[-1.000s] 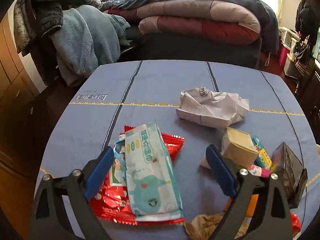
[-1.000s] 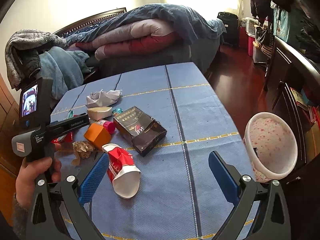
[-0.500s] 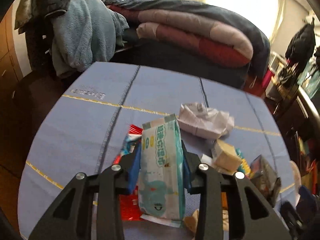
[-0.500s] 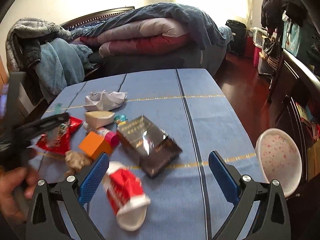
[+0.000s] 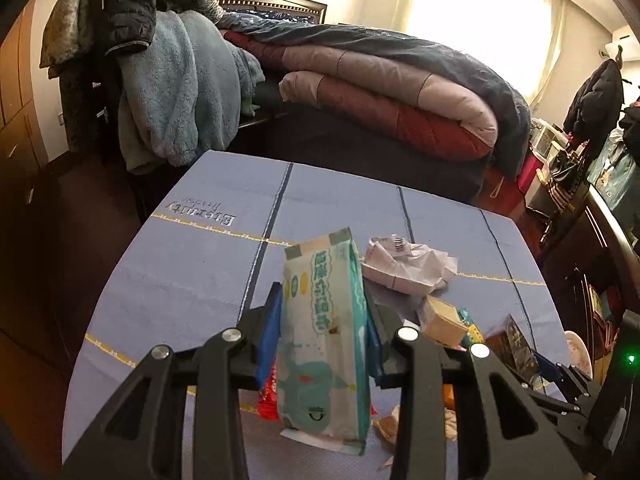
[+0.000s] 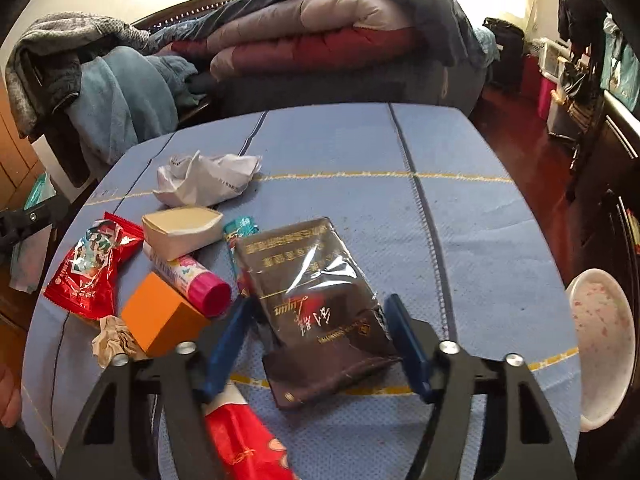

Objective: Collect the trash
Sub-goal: 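Grasp the wet-wipes pack with the left gripper while the right grasps the black box, then carry the wipes pack and black box over the pink bin and release both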

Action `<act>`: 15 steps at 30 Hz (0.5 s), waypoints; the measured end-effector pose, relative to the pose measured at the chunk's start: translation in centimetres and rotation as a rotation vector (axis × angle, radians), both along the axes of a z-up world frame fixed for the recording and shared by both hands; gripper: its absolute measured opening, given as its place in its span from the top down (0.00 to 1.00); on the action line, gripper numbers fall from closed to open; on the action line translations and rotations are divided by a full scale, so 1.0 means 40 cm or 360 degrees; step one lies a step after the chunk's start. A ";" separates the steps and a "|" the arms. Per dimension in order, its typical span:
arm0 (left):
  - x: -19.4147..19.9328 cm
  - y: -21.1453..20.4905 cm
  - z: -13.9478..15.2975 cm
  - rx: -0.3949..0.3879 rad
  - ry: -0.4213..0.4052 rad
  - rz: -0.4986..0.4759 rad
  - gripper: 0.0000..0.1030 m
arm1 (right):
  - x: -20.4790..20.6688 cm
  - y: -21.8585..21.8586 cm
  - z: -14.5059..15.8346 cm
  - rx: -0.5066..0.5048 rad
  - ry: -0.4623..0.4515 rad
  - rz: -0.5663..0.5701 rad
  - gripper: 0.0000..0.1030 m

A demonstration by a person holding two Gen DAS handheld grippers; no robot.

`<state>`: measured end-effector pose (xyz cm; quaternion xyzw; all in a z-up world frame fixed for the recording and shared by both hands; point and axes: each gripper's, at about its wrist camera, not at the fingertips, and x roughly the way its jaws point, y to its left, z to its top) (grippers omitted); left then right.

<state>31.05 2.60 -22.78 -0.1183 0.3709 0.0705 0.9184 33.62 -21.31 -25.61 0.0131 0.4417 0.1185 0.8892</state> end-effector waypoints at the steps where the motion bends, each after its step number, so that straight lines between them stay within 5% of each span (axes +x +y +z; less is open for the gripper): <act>1: -0.002 -0.004 0.002 0.0004 -0.0004 -0.0006 0.65 | -0.004 -0.003 0.005 -0.0003 -0.0015 -0.0006 0.43; 15: -0.028 -0.072 0.039 0.0041 -0.0034 -0.0089 0.64 | -0.082 -0.069 0.073 0.0036 -0.0116 -0.0079 0.46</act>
